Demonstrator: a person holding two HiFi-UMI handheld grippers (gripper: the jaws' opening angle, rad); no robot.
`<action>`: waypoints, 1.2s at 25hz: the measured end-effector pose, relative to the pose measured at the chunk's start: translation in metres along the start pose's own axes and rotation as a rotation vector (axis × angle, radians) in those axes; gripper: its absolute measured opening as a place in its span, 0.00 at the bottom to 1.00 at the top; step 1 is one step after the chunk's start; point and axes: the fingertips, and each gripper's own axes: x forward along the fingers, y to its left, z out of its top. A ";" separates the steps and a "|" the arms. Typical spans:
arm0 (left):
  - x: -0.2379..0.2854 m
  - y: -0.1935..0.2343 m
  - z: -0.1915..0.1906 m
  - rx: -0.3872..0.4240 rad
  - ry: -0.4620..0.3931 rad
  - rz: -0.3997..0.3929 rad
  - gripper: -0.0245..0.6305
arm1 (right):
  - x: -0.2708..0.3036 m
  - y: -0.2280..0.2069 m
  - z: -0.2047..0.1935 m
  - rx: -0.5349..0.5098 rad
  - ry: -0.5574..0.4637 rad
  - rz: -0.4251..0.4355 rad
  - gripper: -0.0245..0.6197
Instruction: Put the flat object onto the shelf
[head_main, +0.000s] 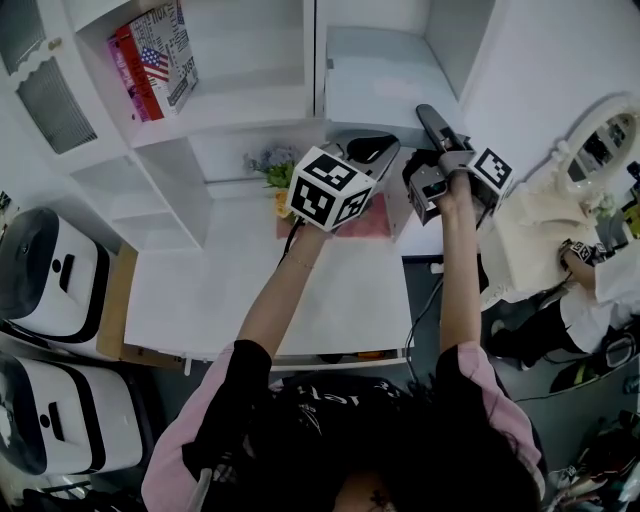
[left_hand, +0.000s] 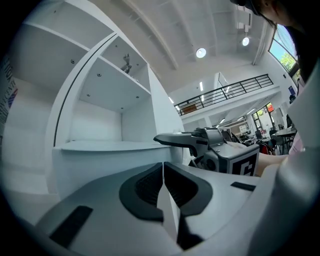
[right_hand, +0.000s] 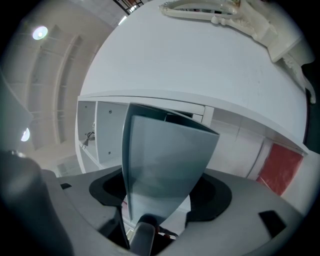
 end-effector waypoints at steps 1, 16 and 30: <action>0.000 0.000 0.000 0.002 0.002 0.001 0.07 | -0.003 0.001 -0.002 -0.005 0.003 0.003 0.53; 0.002 -0.012 -0.013 0.008 0.066 0.081 0.07 | -0.059 0.035 -0.029 -0.166 0.088 0.099 0.53; -0.048 -0.086 -0.043 -0.079 0.076 0.155 0.07 | -0.144 0.023 -0.079 -0.439 0.240 0.128 0.53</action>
